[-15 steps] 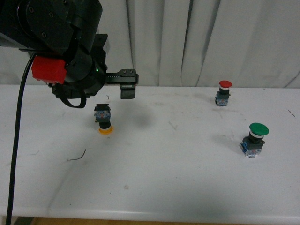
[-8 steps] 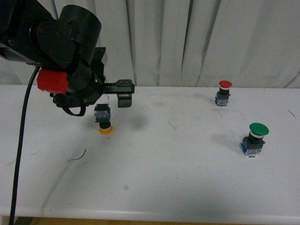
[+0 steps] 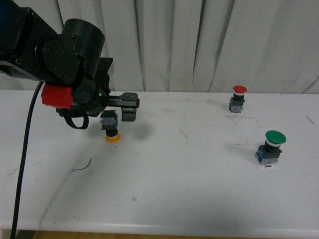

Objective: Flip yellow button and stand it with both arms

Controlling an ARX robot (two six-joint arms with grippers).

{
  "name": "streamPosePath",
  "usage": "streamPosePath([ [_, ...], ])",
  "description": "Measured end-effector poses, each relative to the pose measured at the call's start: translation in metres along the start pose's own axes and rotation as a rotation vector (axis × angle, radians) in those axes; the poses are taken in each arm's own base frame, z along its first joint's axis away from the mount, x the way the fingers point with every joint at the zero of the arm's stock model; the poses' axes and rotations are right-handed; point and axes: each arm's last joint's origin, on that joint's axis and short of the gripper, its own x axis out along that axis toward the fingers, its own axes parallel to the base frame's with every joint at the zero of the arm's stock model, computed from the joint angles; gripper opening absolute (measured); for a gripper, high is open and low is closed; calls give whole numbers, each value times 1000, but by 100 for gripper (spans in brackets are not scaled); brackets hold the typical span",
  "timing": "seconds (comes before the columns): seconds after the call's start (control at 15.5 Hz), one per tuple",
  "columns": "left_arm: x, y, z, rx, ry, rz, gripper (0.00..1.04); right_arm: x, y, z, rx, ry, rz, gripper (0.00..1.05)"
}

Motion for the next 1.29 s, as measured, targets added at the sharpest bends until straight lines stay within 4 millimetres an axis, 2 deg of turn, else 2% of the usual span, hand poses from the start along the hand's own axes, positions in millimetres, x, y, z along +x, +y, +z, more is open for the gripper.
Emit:
streamPosePath([
  [0.26,5,1,-4,17,20,5,96,0,0,0,0,0,0,98],
  [0.58,4,-1,-1,21,18,12,41,0,0,0,0,0,0,98],
  [0.71,4,-2,0,21,8,8,36,0,0,0,0,0,0,98],
  [0.78,-7,-5,-2,24,-12,-14,36,0,0,0,0,0,0,98],
  [0.9,-52,-12,6,27,-128,-91,36,0,0,0,0,0,0,98],
  [0.97,-83,-17,12,21,-209,-153,36,0,0,0,0,0,0,98],
  [1.1,-131,-24,11,-9,-325,-272,36,0,0,0,0,0,0,98],
  [1.16,-152,-27,4,-33,-363,-340,36,0,0,0,0,0,0,98],
  [1.23,-171,-33,-12,-65,-381,-432,36,0,0,0,0,0,0,98],
  [1.29,-180,-35,-24,-96,-379,-498,36,0,0,0,0,0,0,98],
])
